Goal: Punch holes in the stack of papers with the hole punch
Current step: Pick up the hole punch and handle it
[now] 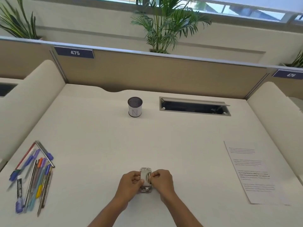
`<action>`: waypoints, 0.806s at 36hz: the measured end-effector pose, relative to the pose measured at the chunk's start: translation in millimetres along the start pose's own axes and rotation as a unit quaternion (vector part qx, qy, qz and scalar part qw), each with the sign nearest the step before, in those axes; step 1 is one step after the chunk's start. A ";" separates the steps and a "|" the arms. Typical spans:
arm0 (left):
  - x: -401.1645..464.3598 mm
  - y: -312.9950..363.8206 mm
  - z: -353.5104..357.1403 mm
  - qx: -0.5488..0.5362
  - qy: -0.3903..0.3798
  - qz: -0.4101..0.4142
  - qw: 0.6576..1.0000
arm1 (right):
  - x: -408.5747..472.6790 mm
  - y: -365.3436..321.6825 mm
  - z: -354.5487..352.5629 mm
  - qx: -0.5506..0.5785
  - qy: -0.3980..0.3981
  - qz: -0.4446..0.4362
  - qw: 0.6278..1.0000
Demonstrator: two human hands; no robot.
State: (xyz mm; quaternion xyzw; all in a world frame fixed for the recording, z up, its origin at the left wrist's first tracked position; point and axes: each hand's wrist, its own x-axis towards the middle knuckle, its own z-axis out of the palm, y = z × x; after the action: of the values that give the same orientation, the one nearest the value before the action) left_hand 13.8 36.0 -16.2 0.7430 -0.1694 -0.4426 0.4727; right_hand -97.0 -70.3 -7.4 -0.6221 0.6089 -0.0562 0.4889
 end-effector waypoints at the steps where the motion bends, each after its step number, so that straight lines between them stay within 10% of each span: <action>1: 0.1 0.1 -0.8 -0.002 0.000 0.003 1.000 | -0.5 -0.9 0.1 0.003 0.001 -0.002 1.000; 29: -17.1 -29.5 -157.6 -0.004 0.173 0.053 0.983 | -47.4 -80.5 123.3 0.081 -0.164 -0.070 0.981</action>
State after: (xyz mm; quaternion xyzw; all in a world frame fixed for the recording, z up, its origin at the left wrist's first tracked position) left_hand 128.4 149.2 -7.5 0.7962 -0.1223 -0.2825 0.5209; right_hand 29.7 17.1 8.4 -0.6222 0.4685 -0.0365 0.6262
